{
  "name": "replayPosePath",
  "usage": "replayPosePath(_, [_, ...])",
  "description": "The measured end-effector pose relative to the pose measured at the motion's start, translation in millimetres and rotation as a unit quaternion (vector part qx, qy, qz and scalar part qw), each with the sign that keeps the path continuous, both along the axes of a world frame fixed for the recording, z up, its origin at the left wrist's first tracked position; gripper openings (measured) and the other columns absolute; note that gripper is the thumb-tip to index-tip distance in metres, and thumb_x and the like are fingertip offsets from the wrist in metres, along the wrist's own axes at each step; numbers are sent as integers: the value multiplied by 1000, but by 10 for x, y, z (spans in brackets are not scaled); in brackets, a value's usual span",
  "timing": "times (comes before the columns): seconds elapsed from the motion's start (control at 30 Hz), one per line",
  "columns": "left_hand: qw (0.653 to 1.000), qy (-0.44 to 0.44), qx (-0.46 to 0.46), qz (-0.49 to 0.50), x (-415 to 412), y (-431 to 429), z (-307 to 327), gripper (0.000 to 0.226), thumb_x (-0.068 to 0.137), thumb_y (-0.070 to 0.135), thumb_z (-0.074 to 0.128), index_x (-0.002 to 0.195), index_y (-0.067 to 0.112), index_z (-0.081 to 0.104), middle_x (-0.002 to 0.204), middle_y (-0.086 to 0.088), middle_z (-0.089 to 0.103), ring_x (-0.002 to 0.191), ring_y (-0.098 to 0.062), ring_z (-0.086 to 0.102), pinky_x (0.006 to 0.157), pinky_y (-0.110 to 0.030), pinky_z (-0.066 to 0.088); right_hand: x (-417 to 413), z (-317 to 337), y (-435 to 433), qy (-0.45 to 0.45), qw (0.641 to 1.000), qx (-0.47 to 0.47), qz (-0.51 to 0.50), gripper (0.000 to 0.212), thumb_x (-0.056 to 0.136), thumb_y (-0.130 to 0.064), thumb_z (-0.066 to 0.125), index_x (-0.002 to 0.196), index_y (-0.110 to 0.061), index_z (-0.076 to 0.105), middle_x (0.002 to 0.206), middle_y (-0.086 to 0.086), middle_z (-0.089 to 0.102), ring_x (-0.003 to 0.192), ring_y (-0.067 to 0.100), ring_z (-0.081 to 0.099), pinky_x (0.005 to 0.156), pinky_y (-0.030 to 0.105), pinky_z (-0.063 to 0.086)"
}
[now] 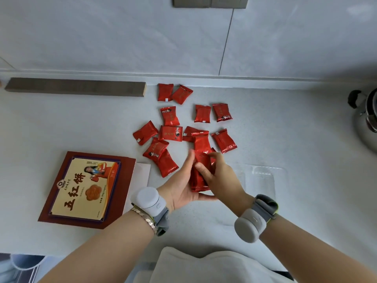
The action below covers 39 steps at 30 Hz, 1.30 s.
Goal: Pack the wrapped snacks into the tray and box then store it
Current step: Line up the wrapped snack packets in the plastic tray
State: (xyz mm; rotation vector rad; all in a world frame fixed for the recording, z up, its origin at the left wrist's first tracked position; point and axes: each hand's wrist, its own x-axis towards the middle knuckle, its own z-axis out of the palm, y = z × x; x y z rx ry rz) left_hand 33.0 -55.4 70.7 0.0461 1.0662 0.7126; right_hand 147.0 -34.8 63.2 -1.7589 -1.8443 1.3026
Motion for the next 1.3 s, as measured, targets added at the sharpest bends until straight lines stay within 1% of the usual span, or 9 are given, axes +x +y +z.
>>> replayPosePath(0.13, [999,1,12,-33,62,22,68,54,82,60,47,104,13,64,95,-13,72,91,-27,68,81,-46,56,133,50,-9,-79,995,56,28,50,90,-48,44,120,-7,47,116,15,57,110,31,53,92,38,43])
replayPosePath(0.27, [998,-24,-4,-55,96,60,171,45,76,50,61,90,8,64,71,-10,68,67,-20,64,50,-25,54,296,170,108,-73,993,59,73,43,95,-40,40,122,-8,48,128,12,43,122,25,40,106,37,34])
replayPosePath(0.4, [988,-20,-1,-155,43,115,245,44,67,42,66,95,8,61,71,-8,68,72,-18,61,42,-19,45,530,443,312,22,978,11,207,68,82,-27,68,139,-20,33,139,0,38,119,6,41,103,25,40])
replayPosePath(0.6, [914,89,24,-395,134,206,338,30,91,40,52,97,12,60,94,-7,64,76,-12,59,46,-15,45,496,629,251,-158,891,150,397,74,62,-33,83,127,-27,49,115,-10,57,99,7,52,83,22,44])
replayPosePath(0.73, [932,95,40,-347,195,183,267,19,91,31,54,99,14,58,97,-9,62,80,-18,60,52,-17,48,645,438,144,-181,900,152,367,53,64,-40,78,110,-25,58,82,-18,45,77,10,47,63,20,37])
replayPosePath(0.87, [992,105,18,-64,228,178,-33,42,90,42,53,117,10,49,97,-15,60,76,-27,64,58,-32,57,915,122,138,-125,970,70,198,40,67,-39,77,98,-20,62,83,-7,58,78,16,56,67,22,46])
replayPosePath(0.97, [912,340,3,-229,300,26,-326,53,86,47,57,123,10,49,87,-5,53,69,-18,58,53,-27,47,1051,-57,101,-98,995,-4,36,36,70,-39,76,95,-19,60,83,-3,61,77,16,59,63,21,47])
replayPosePath(1.07, [854,292,-29,-429,436,-167,-467,35,81,38,68,104,16,53,84,-2,55,67,-11,57,54,-20,47,1142,-145,19,-64,997,-22,-42,48,73,-37,75,111,-15,56,92,-2,59,81,15,58,60,18,47])
replayPosePath(1.3, [796,406,148,-424,519,-13,-490,18,84,6,56,75,19,47,70,-3,56,64,-20,55,54,-25,46,1116,-146,-85,-109,994,13,-19,64,71,-44,74,124,-19,48,105,-1,64,91,17,60,77,29,53])
